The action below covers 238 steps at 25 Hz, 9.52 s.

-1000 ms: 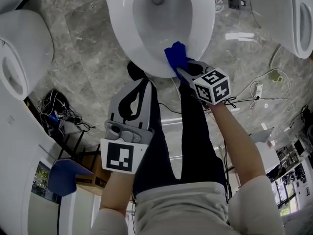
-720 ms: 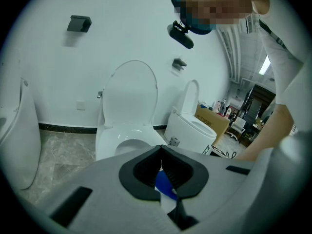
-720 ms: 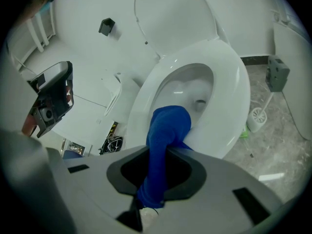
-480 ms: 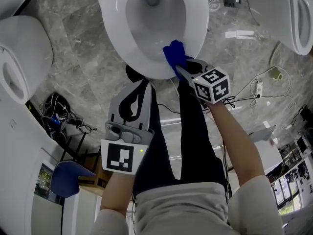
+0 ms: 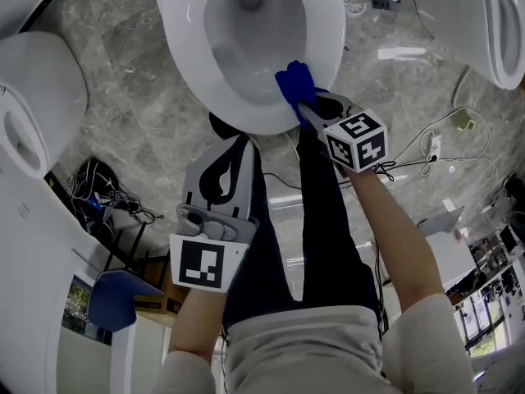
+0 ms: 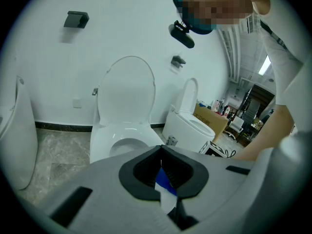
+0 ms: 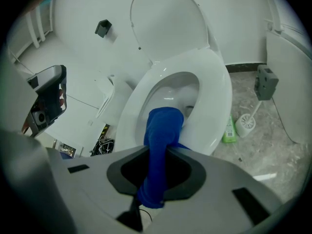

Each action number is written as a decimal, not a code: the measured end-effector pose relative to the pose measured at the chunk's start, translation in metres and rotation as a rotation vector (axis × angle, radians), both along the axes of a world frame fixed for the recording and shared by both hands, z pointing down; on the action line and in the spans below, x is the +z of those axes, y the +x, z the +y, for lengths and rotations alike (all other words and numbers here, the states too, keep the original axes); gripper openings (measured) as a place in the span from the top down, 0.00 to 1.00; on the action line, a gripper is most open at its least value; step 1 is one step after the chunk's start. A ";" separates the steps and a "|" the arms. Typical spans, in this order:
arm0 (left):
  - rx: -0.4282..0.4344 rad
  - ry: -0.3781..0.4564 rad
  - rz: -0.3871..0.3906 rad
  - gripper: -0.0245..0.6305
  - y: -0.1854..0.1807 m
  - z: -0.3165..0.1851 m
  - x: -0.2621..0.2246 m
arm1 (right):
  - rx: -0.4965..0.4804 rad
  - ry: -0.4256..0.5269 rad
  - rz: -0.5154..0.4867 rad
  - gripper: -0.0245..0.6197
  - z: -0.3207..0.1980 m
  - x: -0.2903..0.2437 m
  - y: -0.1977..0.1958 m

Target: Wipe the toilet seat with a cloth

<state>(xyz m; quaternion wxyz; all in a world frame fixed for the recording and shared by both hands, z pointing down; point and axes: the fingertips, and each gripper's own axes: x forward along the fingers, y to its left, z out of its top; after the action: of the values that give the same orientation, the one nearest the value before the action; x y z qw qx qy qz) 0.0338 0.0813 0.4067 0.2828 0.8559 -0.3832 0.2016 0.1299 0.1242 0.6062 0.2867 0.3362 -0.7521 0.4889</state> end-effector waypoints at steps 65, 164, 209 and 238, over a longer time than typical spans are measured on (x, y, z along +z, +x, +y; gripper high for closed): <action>0.001 -0.034 0.006 0.95 0.003 -0.002 0.014 | 0.306 0.099 0.125 0.86 -0.139 0.003 0.071; -0.121 -0.054 0.005 0.95 -0.062 -0.058 0.027 | 0.288 0.097 0.214 0.86 -0.255 0.011 0.035; -0.194 -0.049 0.008 0.95 -0.109 -0.052 0.034 | 0.304 0.069 0.175 0.86 -0.276 0.020 -0.016; -0.162 -0.047 0.008 0.95 -0.105 -0.048 0.038 | 0.065 0.352 0.038 0.86 -0.191 -0.059 -0.059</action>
<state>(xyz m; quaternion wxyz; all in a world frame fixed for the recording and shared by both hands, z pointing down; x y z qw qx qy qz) -0.0711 0.0337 0.4446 0.3198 0.8159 -0.4453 0.1837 0.0711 -0.0670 0.5468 0.2213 0.4147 -0.8093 0.3522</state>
